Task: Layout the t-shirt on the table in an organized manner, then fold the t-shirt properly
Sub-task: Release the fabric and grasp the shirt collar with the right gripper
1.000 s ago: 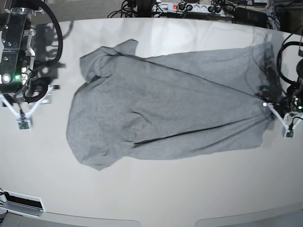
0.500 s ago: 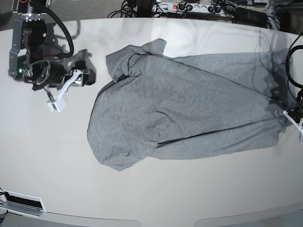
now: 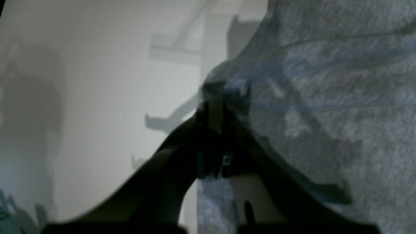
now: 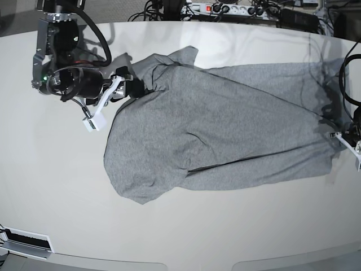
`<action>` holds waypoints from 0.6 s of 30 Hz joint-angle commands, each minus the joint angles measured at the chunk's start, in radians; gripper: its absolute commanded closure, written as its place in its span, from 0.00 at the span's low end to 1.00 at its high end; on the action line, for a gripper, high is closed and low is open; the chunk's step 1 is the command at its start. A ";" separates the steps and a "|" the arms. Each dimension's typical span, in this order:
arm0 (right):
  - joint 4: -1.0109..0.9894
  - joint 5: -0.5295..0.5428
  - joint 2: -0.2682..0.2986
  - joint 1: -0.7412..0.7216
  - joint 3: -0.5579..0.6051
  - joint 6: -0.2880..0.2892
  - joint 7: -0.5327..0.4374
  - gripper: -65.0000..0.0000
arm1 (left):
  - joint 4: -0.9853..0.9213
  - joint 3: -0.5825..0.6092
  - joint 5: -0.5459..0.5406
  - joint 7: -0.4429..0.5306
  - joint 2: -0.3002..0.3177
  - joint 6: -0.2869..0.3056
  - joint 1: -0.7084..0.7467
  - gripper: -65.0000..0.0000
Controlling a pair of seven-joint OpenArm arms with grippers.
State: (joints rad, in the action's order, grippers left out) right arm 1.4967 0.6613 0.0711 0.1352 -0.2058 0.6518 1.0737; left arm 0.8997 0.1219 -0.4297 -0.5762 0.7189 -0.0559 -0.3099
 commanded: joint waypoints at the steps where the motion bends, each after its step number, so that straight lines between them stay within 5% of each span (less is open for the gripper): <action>1: 0.015 0.010 0.007 -0.014 -0.002 -0.002 -0.029 0.36 | 0.010 -0.012 0.002 0.015 0.029 -0.007 -0.019 1.00; 10: -0.022 -0.019 0.007 -0.014 0.097 0.008 -0.035 0.50 | 0.010 -0.012 -0.003 0.015 0.029 0.001 -0.019 1.00; 12: -0.025 -0.018 0.008 -0.016 0.125 0.032 -0.034 0.64 | 0.010 -0.012 -0.002 0.012 0.029 0.018 -0.019 1.00; 15: -0.015 0.007 0.010 -0.031 0.138 0.046 0.023 1.00 | 0.010 -0.012 -0.002 0.006 0.029 0.019 -0.019 1.00; 18: 0.034 0.085 0.033 -0.039 0.138 0.046 0.149 1.00 | 0.010 -0.012 -0.002 0.003 0.029 0.019 -0.019 1.00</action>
State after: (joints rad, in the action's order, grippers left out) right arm 1.5108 0.7277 0.0990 0.1101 -0.0662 0.6922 1.2400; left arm 0.8997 0.1219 -0.4370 -0.5842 0.7200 -0.0330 -0.3099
